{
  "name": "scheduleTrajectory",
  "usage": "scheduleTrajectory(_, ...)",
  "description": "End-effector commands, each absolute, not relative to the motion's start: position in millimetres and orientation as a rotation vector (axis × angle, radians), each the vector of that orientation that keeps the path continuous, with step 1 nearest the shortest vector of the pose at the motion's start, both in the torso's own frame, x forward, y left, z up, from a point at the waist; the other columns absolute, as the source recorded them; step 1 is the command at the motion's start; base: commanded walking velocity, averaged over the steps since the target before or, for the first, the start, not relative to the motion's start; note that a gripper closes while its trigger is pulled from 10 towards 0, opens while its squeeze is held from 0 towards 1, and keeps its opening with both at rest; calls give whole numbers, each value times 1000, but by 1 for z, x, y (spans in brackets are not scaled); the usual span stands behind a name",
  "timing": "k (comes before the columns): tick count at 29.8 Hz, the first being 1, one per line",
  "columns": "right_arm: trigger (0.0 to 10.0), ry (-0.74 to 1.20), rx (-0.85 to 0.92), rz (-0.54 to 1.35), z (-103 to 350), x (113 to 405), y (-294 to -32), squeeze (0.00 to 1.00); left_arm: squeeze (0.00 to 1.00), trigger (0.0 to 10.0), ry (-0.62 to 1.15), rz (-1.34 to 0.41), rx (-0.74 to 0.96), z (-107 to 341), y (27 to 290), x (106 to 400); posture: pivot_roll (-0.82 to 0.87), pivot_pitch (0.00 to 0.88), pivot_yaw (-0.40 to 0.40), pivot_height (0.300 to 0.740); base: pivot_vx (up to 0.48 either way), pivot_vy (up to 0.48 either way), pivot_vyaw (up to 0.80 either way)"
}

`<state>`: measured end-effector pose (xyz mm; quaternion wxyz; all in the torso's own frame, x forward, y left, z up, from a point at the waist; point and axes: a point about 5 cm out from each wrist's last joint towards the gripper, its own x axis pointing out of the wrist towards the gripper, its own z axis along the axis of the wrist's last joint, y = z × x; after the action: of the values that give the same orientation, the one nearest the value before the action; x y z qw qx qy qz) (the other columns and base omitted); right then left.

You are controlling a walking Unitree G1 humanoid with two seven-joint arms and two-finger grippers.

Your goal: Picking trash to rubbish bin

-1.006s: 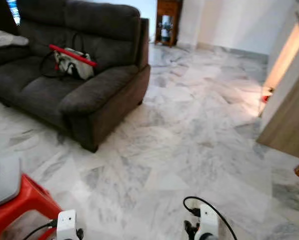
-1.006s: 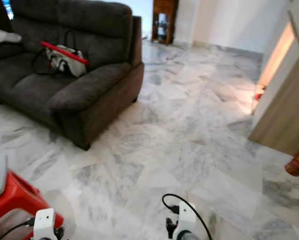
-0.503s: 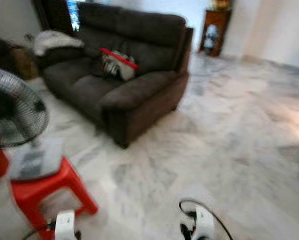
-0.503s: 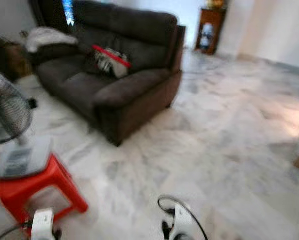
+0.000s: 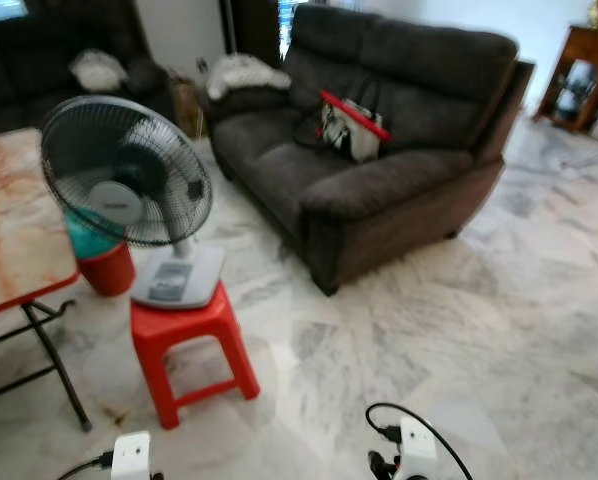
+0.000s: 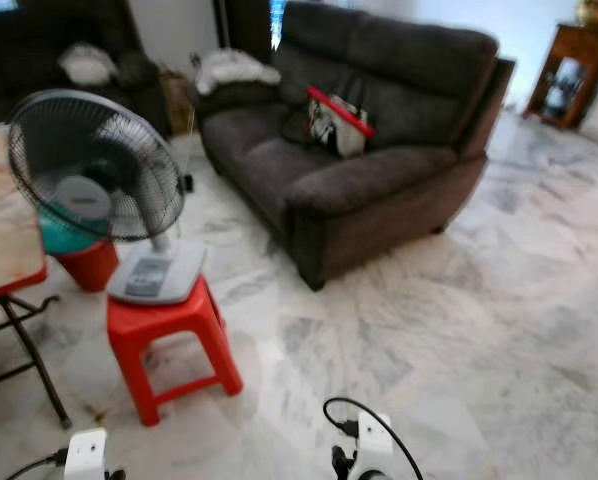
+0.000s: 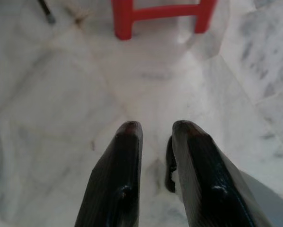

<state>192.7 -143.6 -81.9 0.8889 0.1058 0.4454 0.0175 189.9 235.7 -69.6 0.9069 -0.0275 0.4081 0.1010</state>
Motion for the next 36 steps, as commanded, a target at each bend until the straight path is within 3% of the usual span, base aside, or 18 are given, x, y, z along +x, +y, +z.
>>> scheduleTrajectory(1, 10000, 920, 213, 58, -81, 195, -138, 0, 0, 10000, 859, 198, -36, -71, 237, 187, -18, 0, 7, 740, 0, 0, 800)
scheduleTrajectory(28, 10000, 918, 216, 65, -81, 195, -137, 0, 0, 10000, 862, 211, -36, -72, 237, 184, 7, 0, 2, 740, 0, 0, 800)
scheduleTrajectory(36, 10000, 904, 246, 41, -79, 198, -139, 0, 0, 10000, 861, 212, -38, -72, 236, 185, 5, 0, 0, 740, 0, 0, 120)
